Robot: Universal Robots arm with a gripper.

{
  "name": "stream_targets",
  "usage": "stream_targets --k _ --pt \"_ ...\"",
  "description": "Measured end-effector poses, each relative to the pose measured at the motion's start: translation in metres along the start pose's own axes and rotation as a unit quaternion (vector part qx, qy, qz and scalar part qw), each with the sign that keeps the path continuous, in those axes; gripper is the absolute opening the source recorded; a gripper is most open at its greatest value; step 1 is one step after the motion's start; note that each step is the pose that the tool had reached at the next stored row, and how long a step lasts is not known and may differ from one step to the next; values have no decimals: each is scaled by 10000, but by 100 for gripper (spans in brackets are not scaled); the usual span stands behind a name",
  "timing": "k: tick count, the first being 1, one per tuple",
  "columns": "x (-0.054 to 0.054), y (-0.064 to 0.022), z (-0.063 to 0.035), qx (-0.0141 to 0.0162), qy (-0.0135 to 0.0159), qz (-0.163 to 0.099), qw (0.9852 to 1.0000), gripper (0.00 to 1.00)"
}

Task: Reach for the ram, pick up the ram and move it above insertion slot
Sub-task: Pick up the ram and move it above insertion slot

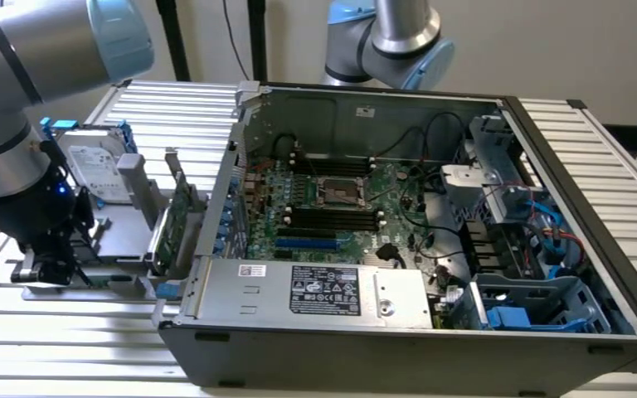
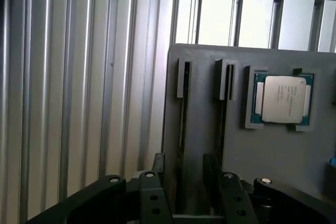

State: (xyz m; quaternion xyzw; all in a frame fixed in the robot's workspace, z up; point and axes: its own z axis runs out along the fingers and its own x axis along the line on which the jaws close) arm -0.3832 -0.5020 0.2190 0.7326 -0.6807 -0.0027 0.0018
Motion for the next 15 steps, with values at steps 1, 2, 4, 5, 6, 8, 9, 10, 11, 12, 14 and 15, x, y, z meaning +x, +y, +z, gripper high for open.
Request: stream_targets --k 1,2,4,5,6,8,9,10,11,12,14,15 --pt "0 0 18 0 0 0 10000 42" --pt "0 0 36 0 0 0 10000 42" --pt "1 0 73 0 0 1 10000 42" --pt "3 0 91 0 0 1 10000 42" --pt "4 0 109 0 0 0 10000 42" --pt "5 0 146 0 0 0 10000 42" --pt "6 0 163 0 1 1 10000 42" --pt "6 -1 175 0 2 0 10000 42" --pt "6 -1 178 -2 5 0 10000 42" --pt "6 0 178 -2 5 0 10000 42" --pt "6 0 179 -2 5 0 10000 42" --pt "6 -1 184 -1 5 0 10000 42"
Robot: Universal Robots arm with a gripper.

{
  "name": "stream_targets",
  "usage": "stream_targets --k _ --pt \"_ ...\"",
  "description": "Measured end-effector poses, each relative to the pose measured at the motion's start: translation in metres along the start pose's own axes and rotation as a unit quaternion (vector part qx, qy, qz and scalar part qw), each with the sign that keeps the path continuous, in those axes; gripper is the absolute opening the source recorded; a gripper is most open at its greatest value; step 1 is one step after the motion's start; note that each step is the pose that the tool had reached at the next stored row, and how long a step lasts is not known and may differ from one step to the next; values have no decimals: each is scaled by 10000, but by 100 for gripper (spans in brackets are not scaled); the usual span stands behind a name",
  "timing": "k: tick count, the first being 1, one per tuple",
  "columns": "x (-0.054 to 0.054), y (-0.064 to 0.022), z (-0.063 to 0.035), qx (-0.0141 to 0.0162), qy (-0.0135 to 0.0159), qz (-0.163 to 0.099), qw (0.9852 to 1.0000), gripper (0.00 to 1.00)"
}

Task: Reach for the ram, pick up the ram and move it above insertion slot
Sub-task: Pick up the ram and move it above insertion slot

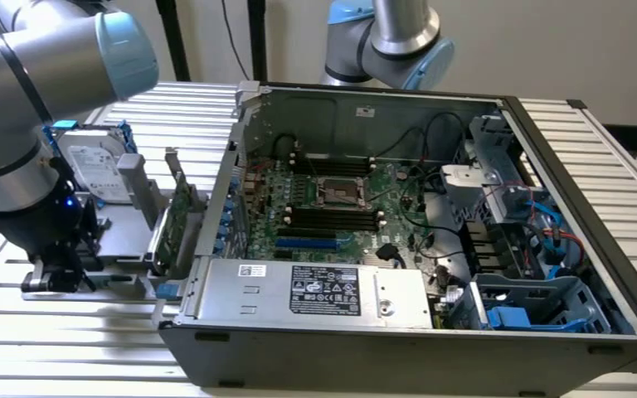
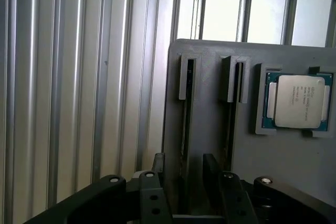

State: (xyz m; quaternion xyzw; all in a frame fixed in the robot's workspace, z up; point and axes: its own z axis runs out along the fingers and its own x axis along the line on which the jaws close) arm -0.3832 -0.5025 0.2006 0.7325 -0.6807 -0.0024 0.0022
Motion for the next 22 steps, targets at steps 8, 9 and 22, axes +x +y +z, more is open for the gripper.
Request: stream_targets --k 8,9,22 --pt "0 1 17 0 0 0 10000 21" --pt "0 1 19 0 0 0 10000 21" --pt "0 1 21 -8 -1 57 10000 13"
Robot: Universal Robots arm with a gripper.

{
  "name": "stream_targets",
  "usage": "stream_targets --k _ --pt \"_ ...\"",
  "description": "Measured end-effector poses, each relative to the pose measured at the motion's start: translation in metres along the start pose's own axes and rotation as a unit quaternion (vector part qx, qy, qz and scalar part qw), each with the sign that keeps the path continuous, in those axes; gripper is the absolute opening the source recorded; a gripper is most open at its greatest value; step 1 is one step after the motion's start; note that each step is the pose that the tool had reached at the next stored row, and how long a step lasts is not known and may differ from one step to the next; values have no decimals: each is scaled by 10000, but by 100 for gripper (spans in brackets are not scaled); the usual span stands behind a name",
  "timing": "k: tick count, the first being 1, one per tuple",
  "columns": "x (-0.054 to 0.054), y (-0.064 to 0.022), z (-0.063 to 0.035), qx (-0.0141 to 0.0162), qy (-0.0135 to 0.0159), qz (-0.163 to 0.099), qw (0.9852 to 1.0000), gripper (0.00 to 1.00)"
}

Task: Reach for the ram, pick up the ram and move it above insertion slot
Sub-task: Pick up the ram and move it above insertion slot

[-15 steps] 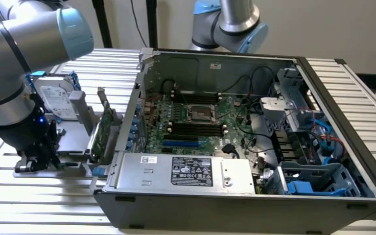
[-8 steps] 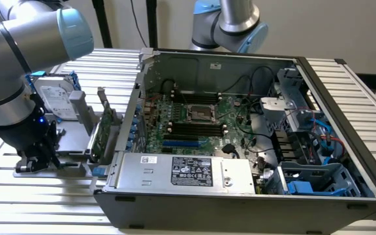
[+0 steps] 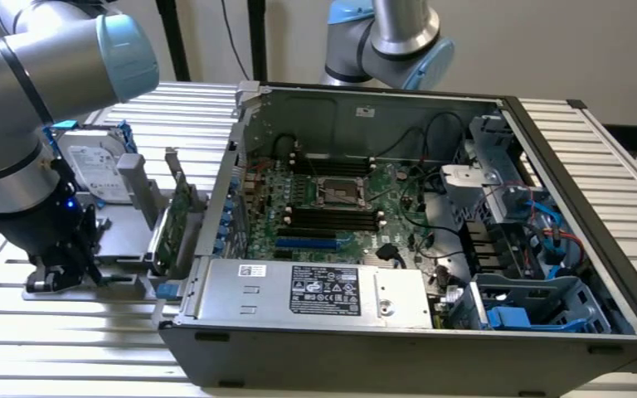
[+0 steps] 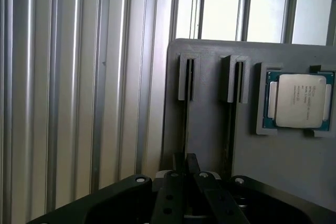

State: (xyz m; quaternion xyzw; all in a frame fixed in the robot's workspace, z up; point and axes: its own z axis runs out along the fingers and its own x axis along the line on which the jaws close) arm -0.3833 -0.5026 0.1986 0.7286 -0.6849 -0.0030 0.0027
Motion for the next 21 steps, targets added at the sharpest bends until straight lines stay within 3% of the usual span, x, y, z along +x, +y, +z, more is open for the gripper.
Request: stream_targets --k 5,10,21 --pt "0 0 -18 -9 -2 16 10000 13" --pt "0 0 -97 -16 -2 20 10000 13" --pt "2 -32 -577 -21 -3 21 10000 13"
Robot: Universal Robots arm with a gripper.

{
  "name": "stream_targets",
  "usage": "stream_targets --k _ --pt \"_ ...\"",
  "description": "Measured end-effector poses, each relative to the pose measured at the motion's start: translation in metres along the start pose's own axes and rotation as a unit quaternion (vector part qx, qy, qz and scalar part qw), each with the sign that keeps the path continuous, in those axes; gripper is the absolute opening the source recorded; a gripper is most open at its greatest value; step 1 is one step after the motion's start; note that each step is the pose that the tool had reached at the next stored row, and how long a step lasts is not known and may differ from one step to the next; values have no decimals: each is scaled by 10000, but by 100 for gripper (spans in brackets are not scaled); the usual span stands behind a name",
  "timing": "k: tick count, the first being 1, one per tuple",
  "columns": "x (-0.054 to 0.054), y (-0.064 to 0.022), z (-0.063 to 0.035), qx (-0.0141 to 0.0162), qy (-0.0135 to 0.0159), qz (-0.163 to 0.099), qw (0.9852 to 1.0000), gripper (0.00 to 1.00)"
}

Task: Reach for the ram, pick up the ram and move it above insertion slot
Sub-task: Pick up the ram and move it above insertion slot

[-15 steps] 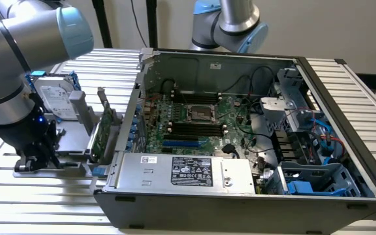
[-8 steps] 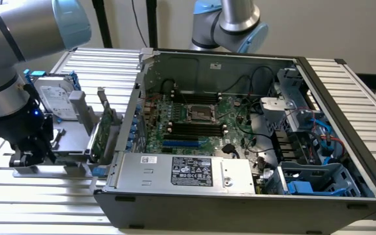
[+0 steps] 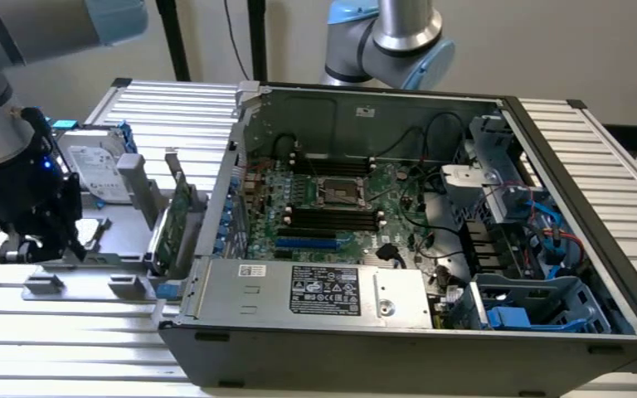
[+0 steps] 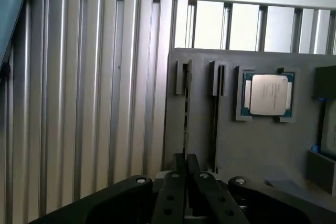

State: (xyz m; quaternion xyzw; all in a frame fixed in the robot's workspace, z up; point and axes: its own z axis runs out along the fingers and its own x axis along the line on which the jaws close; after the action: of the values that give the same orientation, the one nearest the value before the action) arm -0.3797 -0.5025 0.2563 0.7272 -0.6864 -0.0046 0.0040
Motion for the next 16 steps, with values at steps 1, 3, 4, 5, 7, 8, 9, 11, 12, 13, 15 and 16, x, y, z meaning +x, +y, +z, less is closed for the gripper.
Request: stream_targets --k 1,3,4,5,7,8,9,11,12,13,15,16 --pt "1 -15 -45 0 0 0 10000 13" --pt "3 -58 -140 0 0 0 10000 13" --pt "4 -87 -185 0 0 0 10000 13" --pt "6 -121 -229 1 0 0 10000 13" --pt "10 -198 -319 0 -2 0 10000 13" --pt "12 -239 -365 0 -3 0 10000 13" --pt "14 -278 -411 0 -4 0 10000 13" --pt "18 -356 -503 -1 -4 0 10000 13" --pt "21 -397 -552 -1 -4 0 10000 13" --pt "23 -436 -596 0 -5 0 10000 13" --pt "26 -512 -686 0 -5 -1 10000 13" --pt "27 -550 -732 1 -6 0 10000 13"
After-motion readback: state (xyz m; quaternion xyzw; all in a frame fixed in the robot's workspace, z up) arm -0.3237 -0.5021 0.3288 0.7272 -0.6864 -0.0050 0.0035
